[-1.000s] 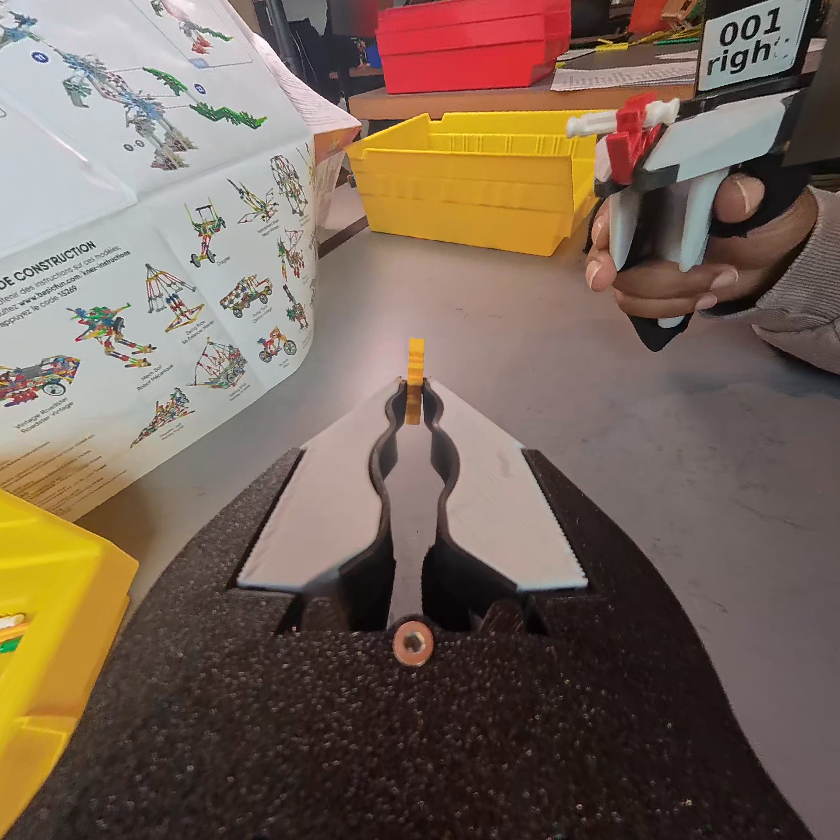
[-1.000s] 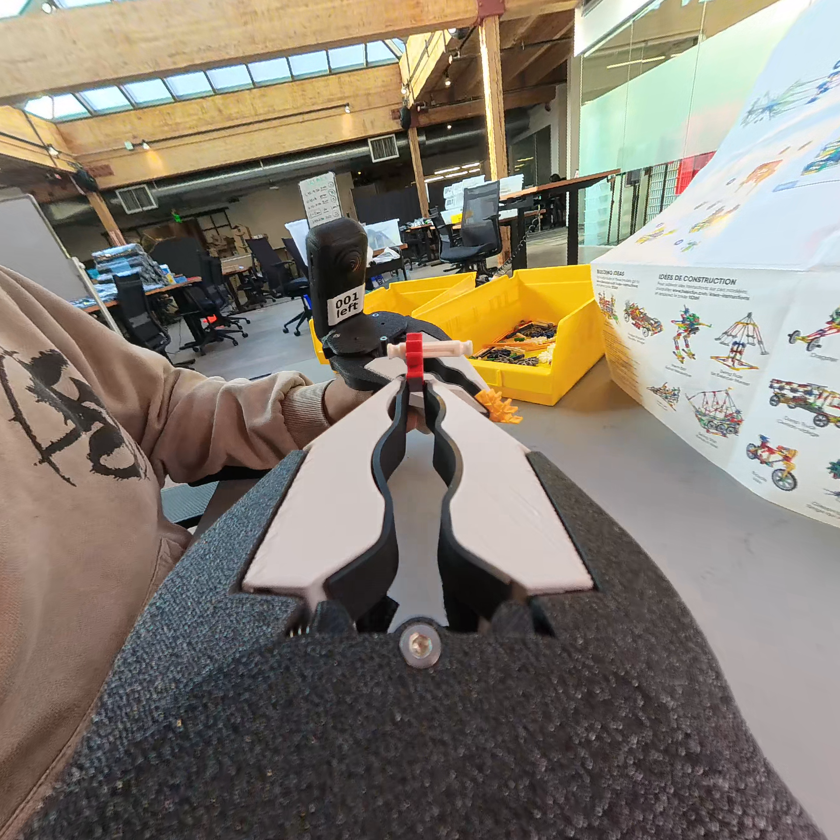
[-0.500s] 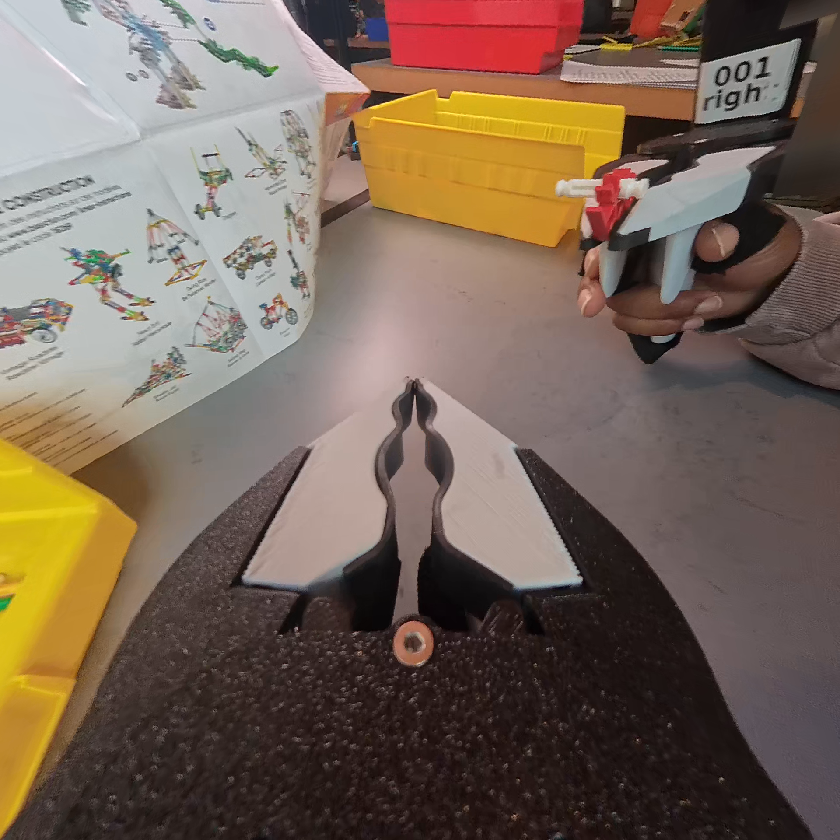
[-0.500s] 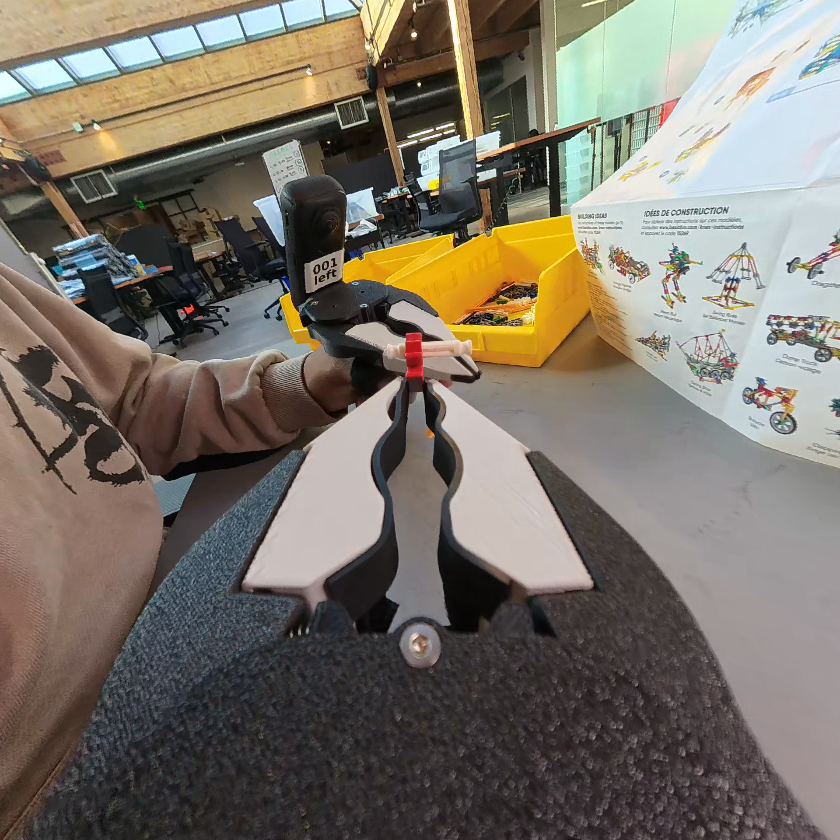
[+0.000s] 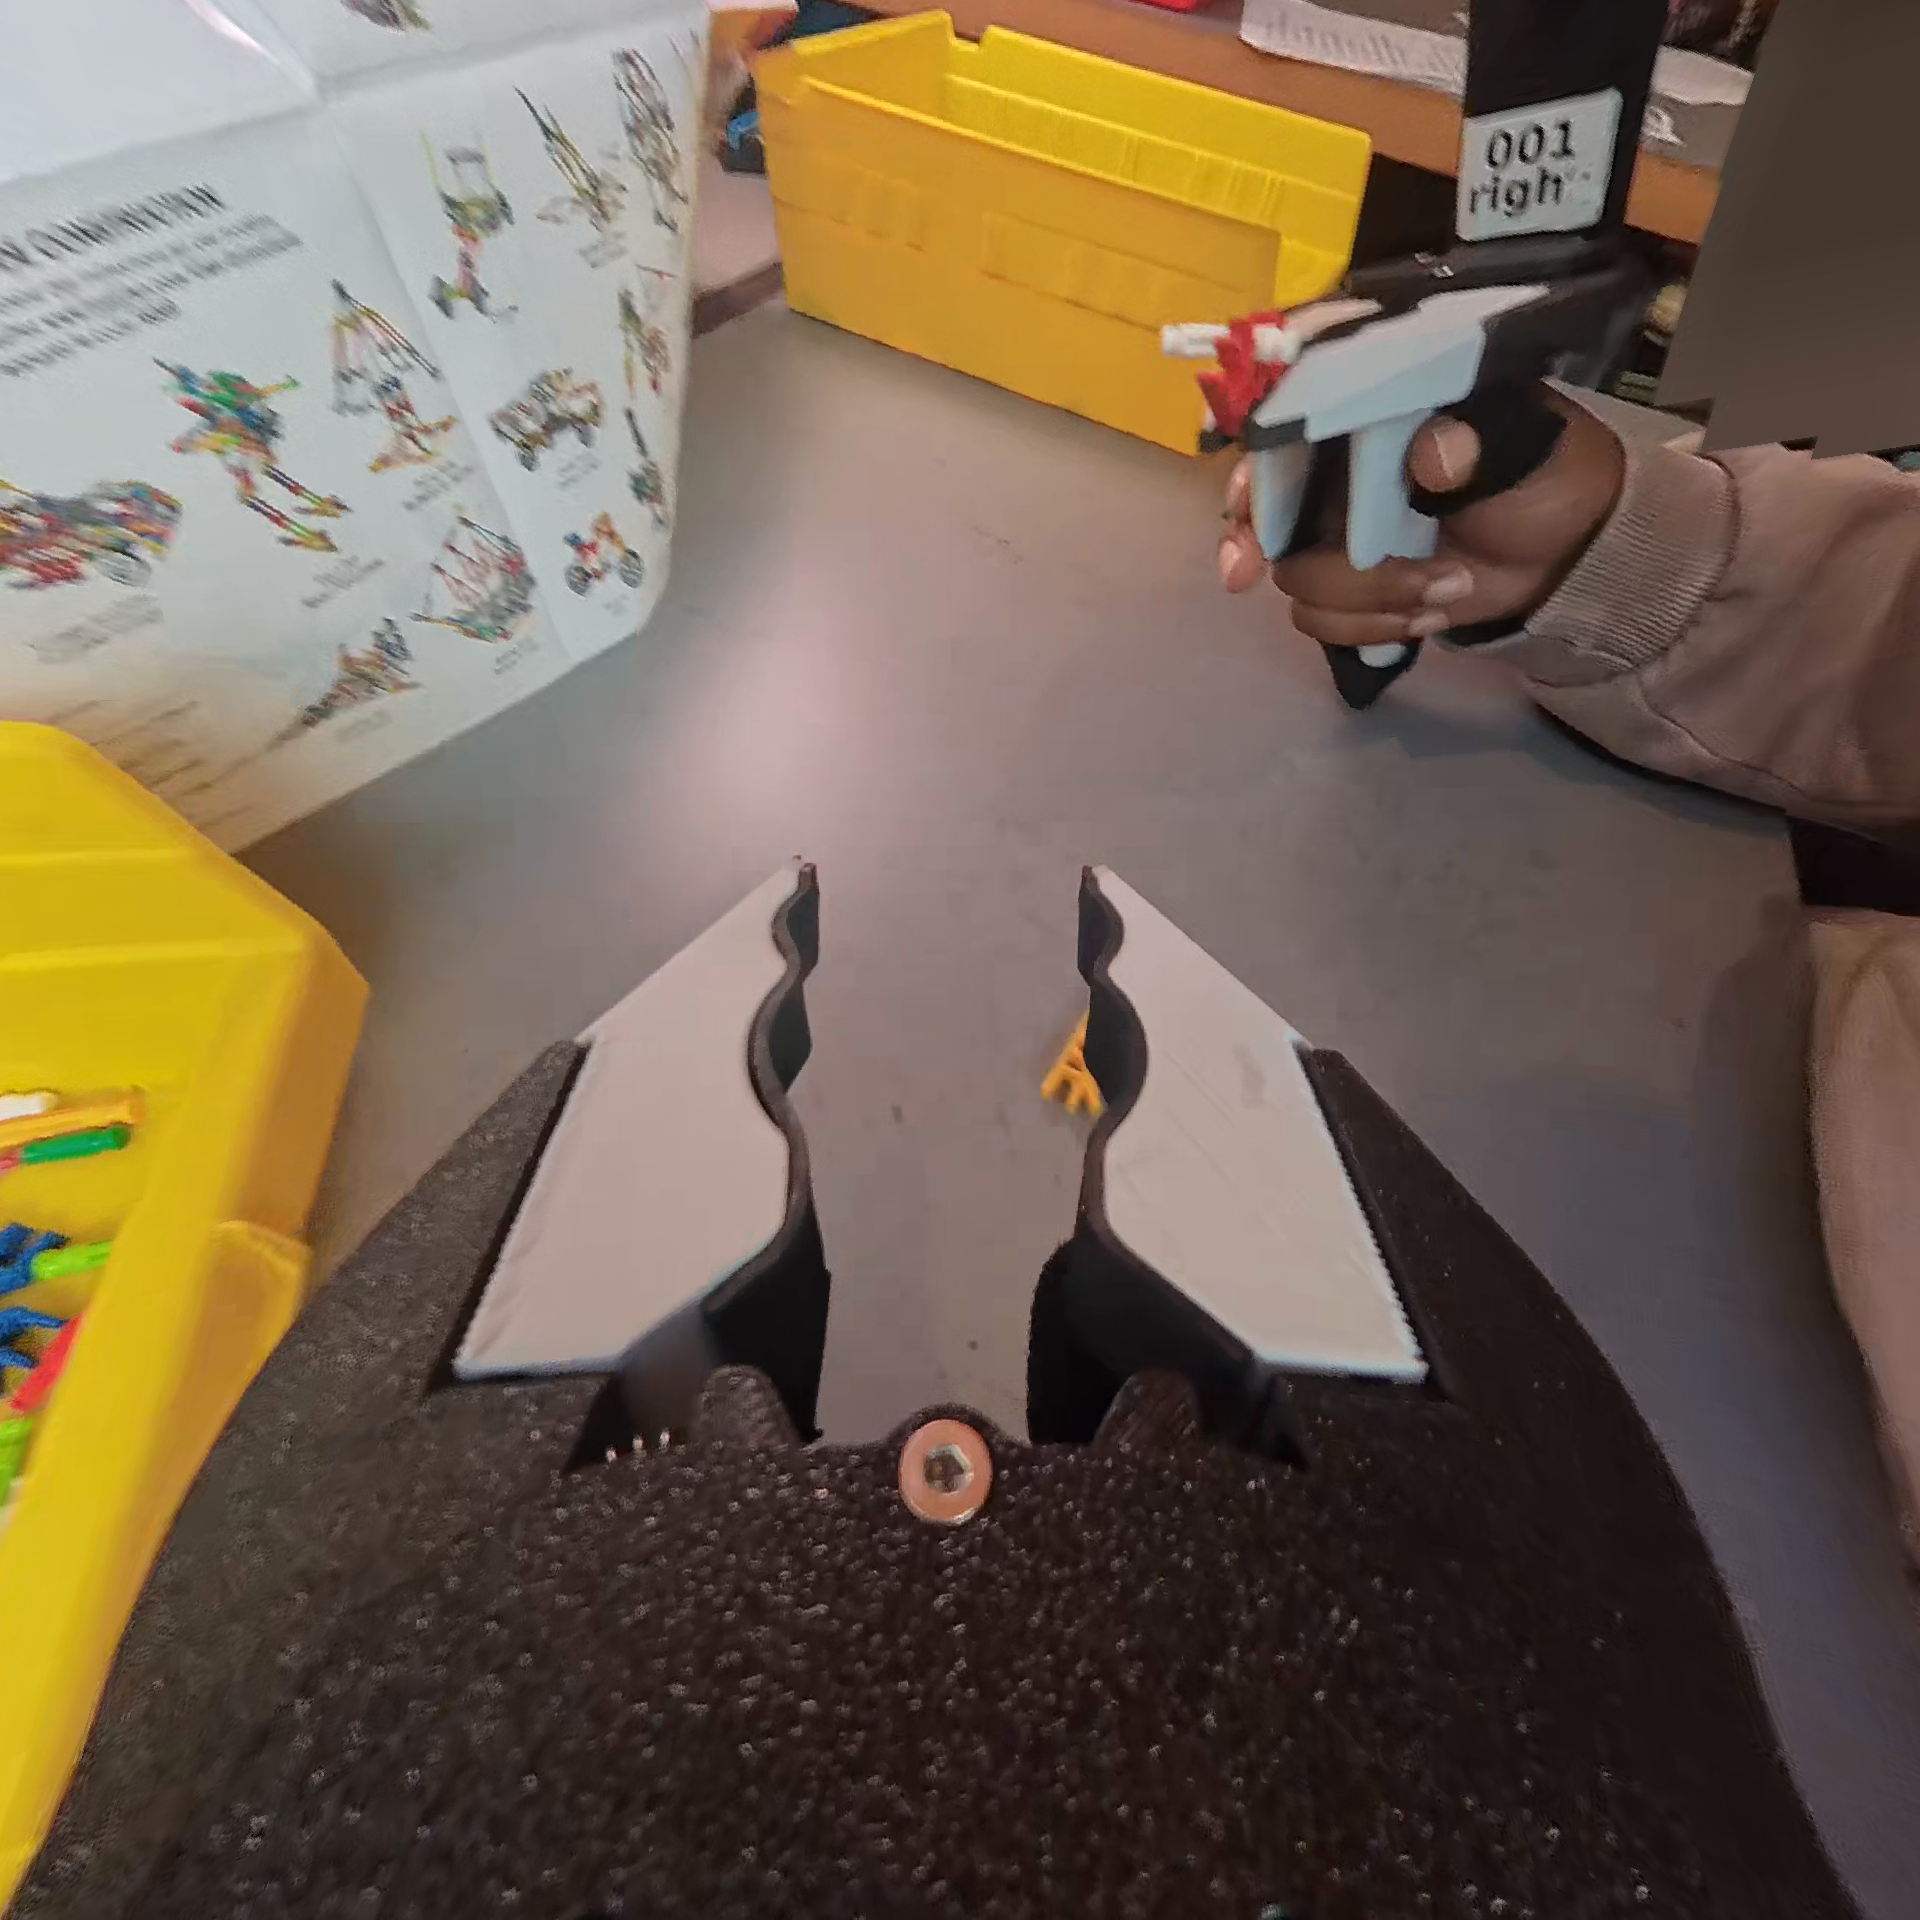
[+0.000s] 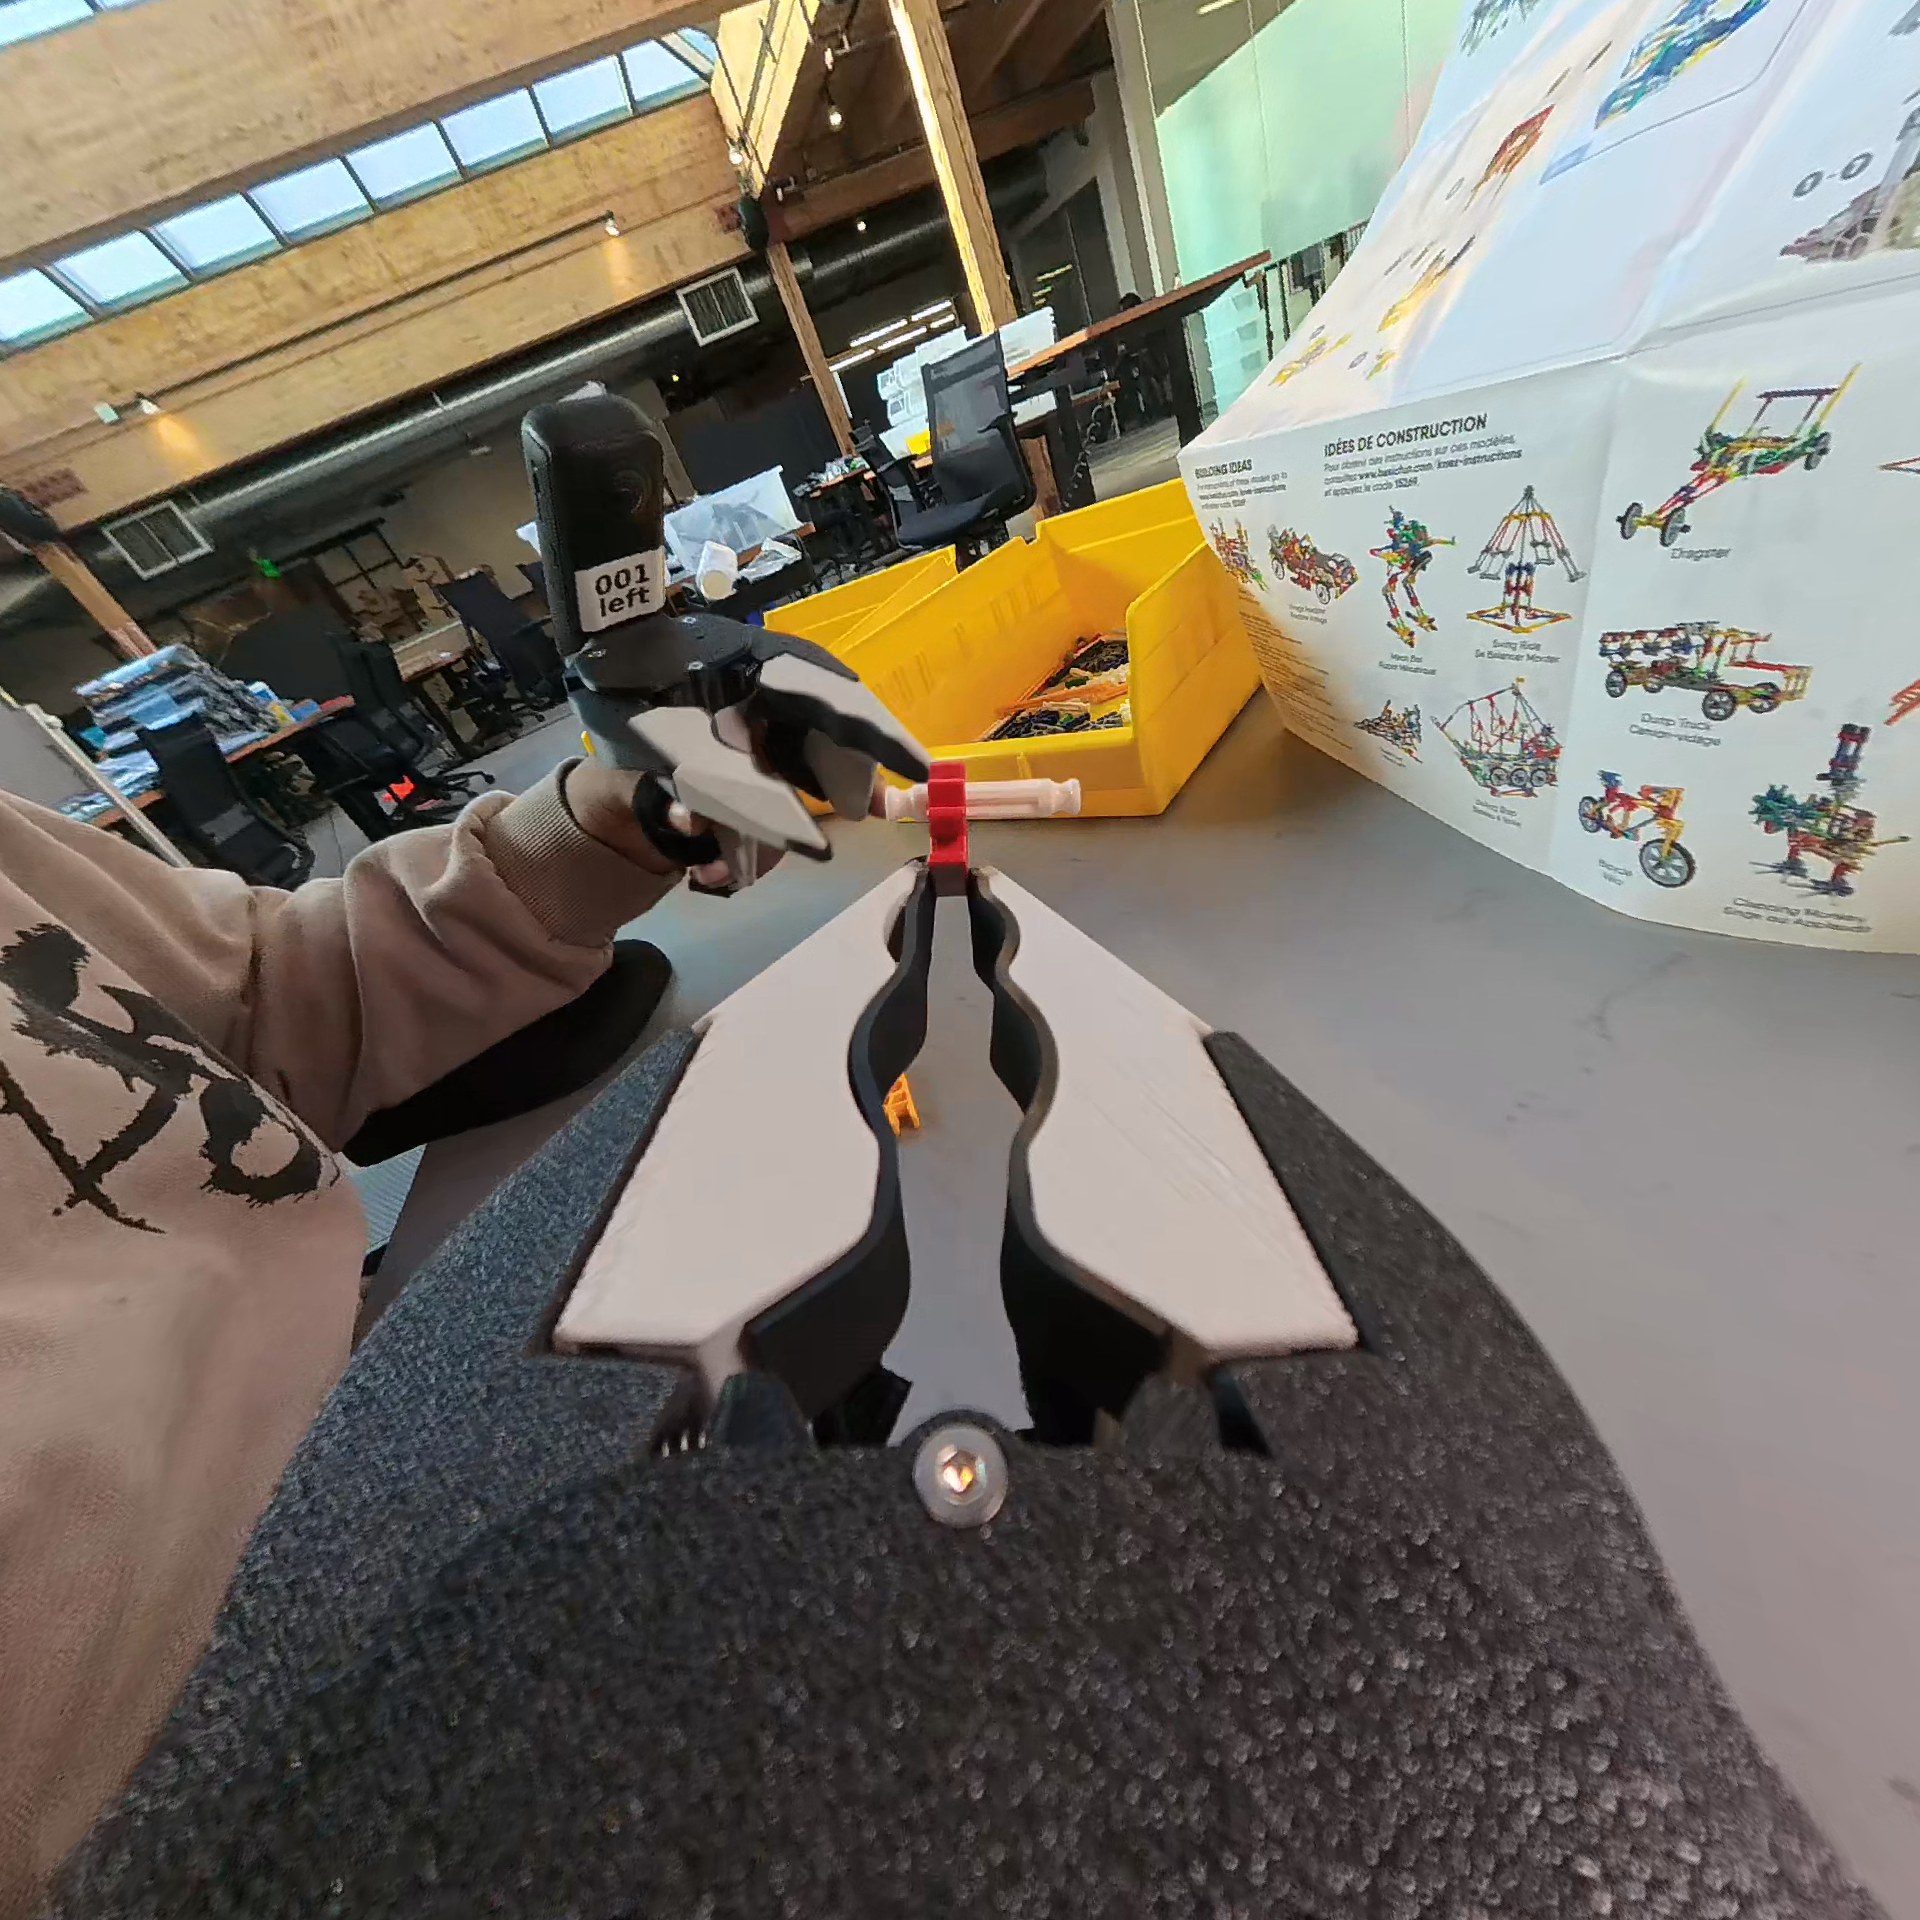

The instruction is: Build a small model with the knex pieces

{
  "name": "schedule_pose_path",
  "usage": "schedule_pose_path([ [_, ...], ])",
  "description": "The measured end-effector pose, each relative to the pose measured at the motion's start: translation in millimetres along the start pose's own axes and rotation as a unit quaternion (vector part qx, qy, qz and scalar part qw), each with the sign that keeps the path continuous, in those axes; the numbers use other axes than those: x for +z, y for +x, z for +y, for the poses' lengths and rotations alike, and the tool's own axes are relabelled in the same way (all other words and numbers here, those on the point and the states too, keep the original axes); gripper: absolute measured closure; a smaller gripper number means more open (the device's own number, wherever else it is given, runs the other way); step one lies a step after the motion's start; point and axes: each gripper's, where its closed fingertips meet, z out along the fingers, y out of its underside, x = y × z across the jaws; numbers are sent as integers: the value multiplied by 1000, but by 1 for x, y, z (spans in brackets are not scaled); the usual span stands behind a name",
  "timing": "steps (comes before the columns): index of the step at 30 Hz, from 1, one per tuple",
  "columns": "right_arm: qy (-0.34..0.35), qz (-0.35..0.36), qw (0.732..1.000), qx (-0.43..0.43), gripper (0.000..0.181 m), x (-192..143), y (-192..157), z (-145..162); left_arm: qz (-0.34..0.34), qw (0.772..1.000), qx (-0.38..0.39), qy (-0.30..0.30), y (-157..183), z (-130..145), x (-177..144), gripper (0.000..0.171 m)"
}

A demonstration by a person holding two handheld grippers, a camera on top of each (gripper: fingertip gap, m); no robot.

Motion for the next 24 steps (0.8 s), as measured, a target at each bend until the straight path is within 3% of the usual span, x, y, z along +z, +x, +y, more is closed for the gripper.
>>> schedule_pose_path([
  [4,-4,1,1000,10,178,1,2,2,61,992,-6,-111,40,47,21,114],
  [9,-15,6,1000,14,178,2,5,7,15,977,89,-195,34,80,45,121],
  [14,-23,2,1000,11,178,2,2,7,21,977,91,-192,31,78,46,145],
  [24,-26,-2,1000,-3,178,5,-1,11,-11,978,130,-160,28,71,42,147],
])
